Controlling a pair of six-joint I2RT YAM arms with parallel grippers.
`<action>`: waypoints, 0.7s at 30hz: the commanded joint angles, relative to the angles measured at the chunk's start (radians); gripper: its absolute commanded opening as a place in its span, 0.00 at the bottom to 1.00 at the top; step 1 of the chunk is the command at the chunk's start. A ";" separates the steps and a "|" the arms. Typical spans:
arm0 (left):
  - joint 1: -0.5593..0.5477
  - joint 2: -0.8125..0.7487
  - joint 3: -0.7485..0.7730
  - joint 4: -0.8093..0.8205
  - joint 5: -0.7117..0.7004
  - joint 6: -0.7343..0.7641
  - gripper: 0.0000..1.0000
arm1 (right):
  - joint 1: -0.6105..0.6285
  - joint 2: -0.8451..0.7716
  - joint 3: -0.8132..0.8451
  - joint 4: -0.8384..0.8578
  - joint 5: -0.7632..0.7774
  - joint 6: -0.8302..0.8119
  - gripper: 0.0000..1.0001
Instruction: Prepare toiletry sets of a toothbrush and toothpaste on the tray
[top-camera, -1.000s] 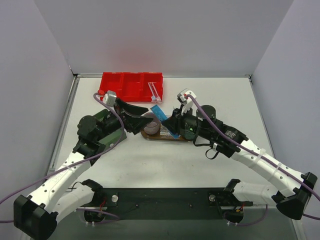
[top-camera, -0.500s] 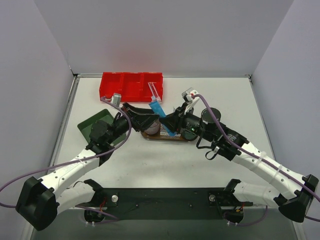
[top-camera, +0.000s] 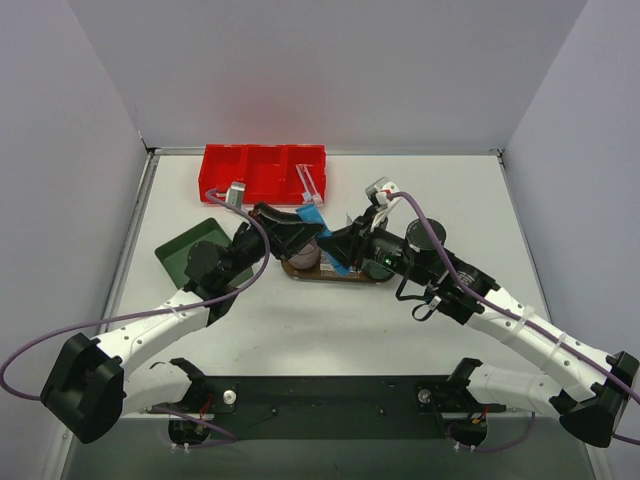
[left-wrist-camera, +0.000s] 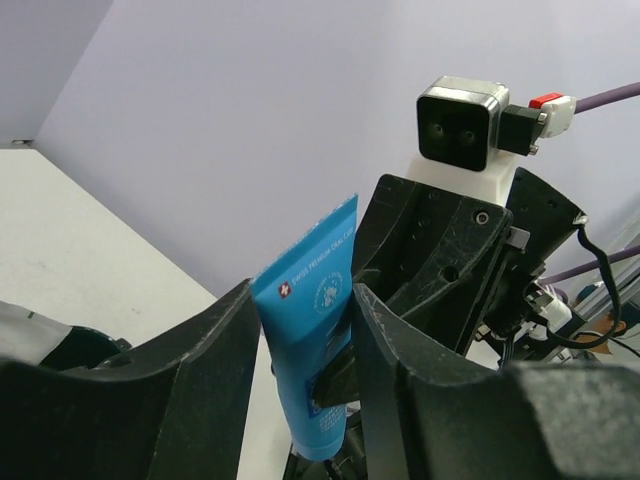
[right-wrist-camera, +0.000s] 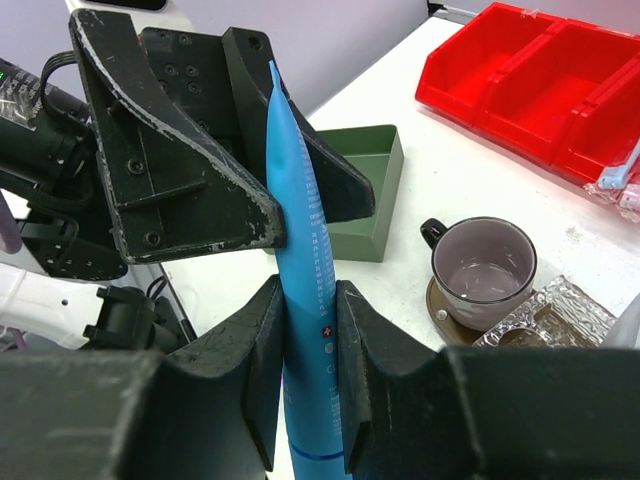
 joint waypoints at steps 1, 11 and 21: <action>-0.015 0.025 0.066 0.100 0.044 -0.018 0.49 | 0.006 -0.031 0.002 0.123 -0.055 0.015 0.00; -0.018 0.023 0.068 0.109 0.057 -0.034 0.11 | 0.002 -0.034 -0.001 0.106 -0.016 0.015 0.00; -0.001 -0.038 0.174 -0.347 0.161 0.257 0.04 | -0.050 -0.076 0.073 -0.099 0.079 -0.022 0.52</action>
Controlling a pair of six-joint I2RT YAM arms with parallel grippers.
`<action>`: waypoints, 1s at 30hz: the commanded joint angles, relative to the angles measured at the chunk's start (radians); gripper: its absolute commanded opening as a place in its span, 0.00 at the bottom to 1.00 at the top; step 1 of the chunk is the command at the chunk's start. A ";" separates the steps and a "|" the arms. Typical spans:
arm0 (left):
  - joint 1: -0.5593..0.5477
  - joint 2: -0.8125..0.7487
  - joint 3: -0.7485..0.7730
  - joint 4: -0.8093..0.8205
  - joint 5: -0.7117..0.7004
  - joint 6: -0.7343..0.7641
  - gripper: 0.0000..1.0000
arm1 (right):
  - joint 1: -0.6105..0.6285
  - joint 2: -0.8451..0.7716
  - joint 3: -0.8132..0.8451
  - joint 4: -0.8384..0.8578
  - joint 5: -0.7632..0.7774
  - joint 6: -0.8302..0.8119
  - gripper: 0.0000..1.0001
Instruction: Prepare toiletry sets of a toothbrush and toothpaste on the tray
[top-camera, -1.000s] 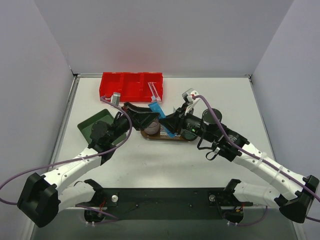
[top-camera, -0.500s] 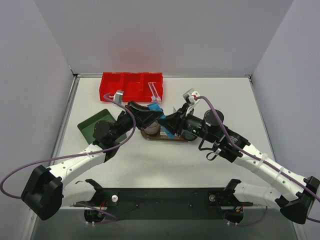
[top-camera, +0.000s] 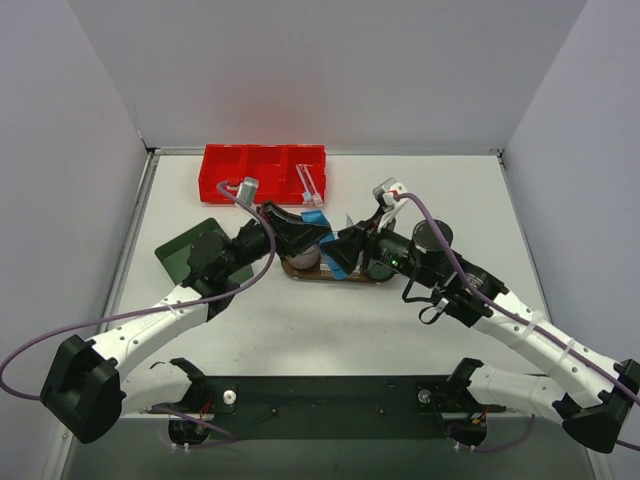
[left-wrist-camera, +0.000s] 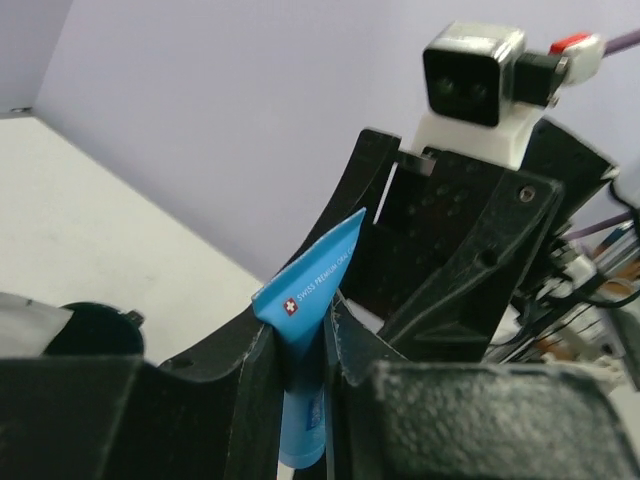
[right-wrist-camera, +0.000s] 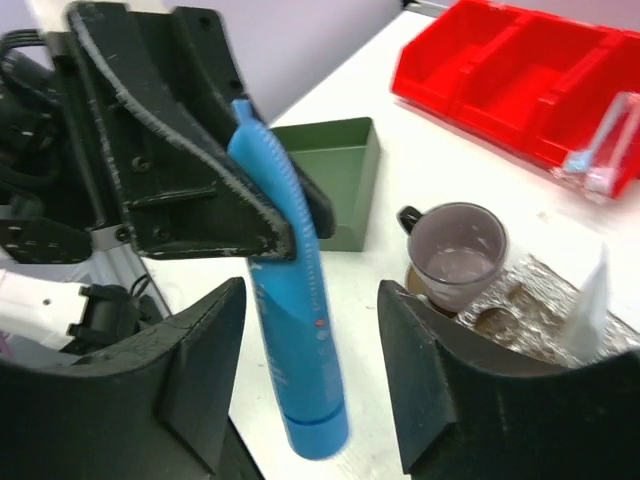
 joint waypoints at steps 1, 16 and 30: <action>0.008 -0.058 0.136 -0.345 0.122 0.270 0.04 | -0.064 -0.052 0.086 -0.117 0.052 -0.020 0.54; -0.044 -0.015 0.374 -1.091 0.299 0.806 0.04 | -0.145 0.181 0.505 -0.657 -0.281 -0.096 0.59; -0.044 -0.050 0.352 -1.109 0.293 0.832 0.03 | -0.055 0.285 0.514 -0.671 -0.238 -0.092 0.43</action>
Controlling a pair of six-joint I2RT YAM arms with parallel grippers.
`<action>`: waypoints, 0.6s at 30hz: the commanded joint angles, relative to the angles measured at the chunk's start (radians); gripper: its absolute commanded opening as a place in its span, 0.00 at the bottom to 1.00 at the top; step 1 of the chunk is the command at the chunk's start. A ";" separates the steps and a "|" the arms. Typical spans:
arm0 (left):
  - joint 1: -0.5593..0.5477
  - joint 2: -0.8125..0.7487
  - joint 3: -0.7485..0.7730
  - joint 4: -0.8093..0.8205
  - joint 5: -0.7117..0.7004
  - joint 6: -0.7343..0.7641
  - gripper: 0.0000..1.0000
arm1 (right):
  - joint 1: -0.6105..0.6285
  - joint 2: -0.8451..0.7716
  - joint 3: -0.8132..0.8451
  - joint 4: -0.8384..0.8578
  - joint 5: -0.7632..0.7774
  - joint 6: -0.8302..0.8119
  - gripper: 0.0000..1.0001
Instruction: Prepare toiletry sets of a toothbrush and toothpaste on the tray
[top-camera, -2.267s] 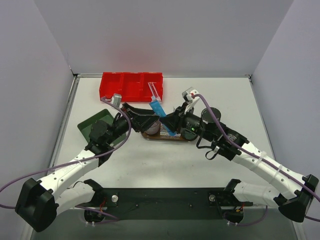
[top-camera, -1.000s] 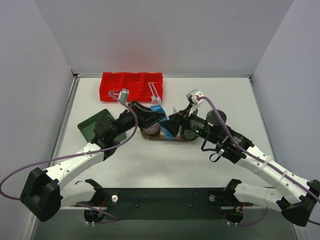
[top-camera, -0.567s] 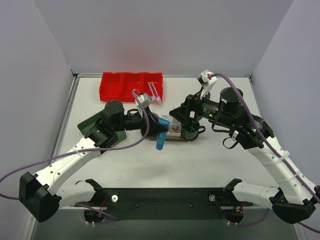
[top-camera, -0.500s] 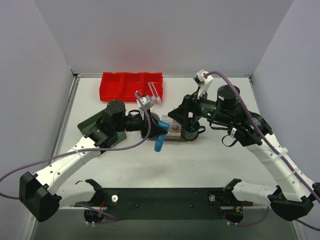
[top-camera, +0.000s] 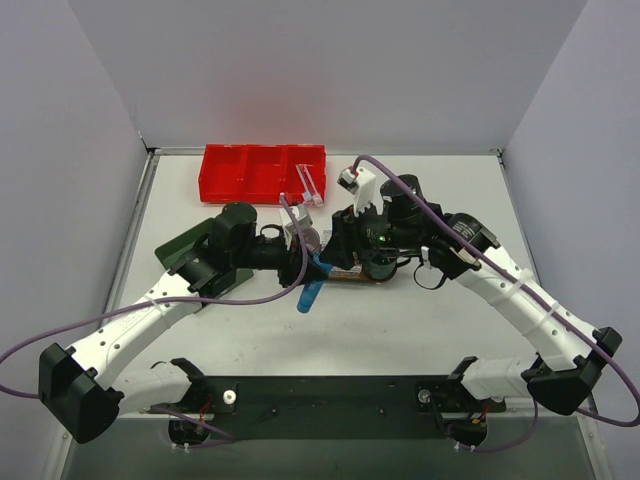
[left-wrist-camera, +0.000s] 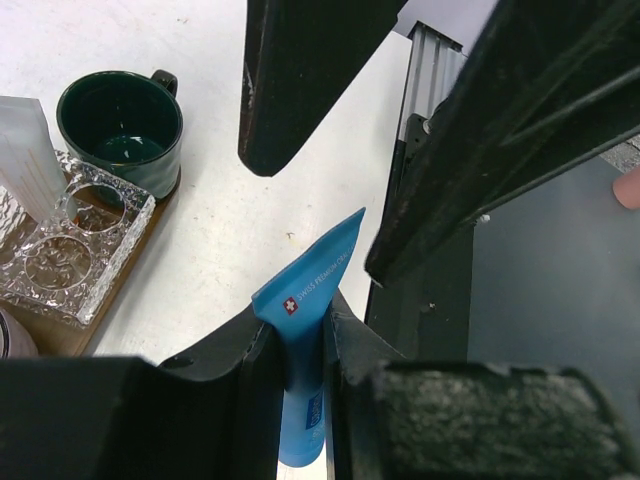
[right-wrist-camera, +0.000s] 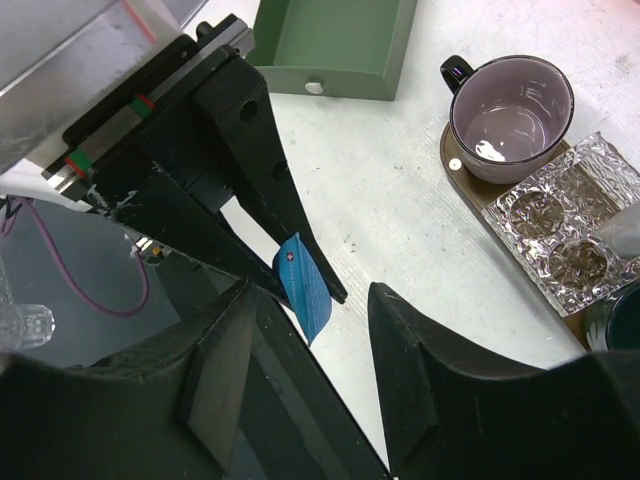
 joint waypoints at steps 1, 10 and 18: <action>-0.003 -0.039 0.039 0.025 0.017 0.021 0.03 | 0.010 0.016 0.031 0.000 -0.019 0.003 0.43; -0.003 -0.049 0.033 0.039 0.014 0.017 0.03 | 0.011 0.037 0.023 0.005 -0.051 0.021 0.37; -0.003 -0.059 0.028 0.048 0.006 0.017 0.03 | 0.013 0.054 0.022 0.009 -0.100 0.040 0.31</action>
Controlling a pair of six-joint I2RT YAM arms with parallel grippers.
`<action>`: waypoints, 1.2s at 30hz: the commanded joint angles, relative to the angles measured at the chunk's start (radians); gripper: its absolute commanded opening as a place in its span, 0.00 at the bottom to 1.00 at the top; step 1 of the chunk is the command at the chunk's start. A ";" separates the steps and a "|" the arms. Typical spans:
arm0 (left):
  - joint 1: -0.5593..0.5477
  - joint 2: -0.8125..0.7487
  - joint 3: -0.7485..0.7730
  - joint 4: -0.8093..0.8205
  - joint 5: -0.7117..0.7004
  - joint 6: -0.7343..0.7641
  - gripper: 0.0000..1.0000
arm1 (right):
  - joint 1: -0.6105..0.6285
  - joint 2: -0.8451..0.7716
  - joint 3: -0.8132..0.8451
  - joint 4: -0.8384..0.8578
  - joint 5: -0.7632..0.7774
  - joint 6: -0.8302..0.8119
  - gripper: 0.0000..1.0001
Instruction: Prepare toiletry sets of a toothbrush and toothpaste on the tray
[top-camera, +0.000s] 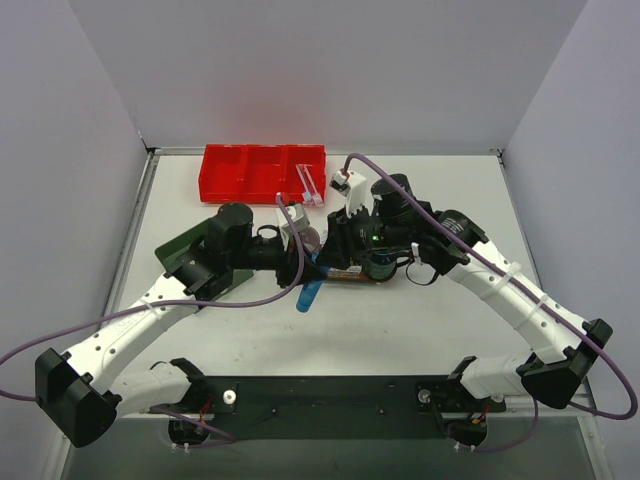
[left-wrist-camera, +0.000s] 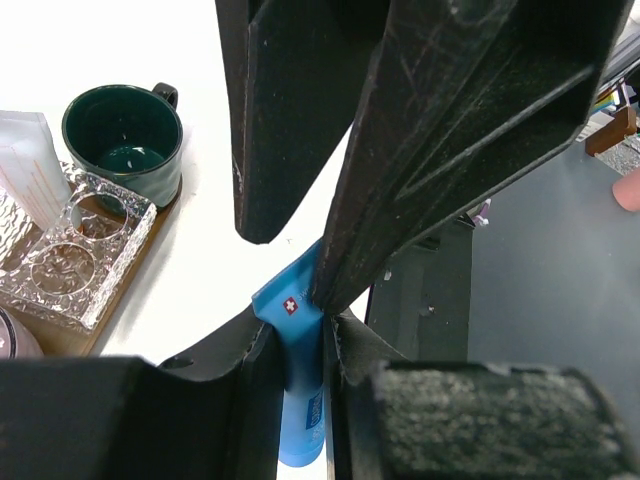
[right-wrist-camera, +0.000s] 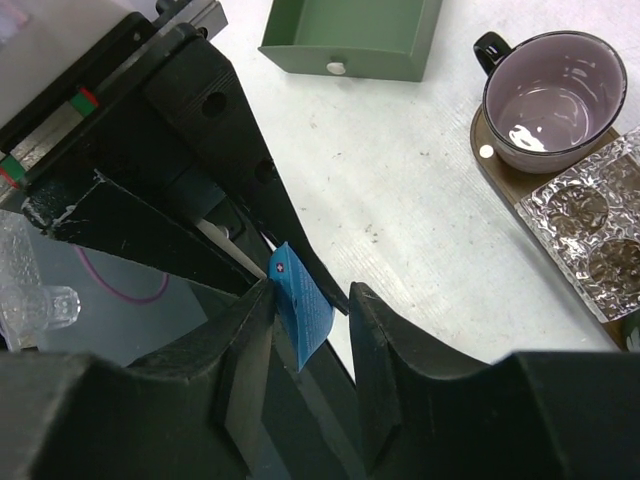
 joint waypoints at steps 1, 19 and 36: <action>-0.003 -0.034 0.028 0.045 0.004 0.018 0.03 | 0.006 0.012 0.020 0.007 -0.050 0.022 0.31; -0.002 -0.072 -0.013 0.111 -0.022 -0.005 0.03 | 0.006 0.034 0.014 0.009 -0.085 0.022 0.10; 0.013 -0.073 -0.007 0.123 0.029 -0.025 0.66 | -0.011 -0.038 -0.009 0.064 0.047 0.016 0.00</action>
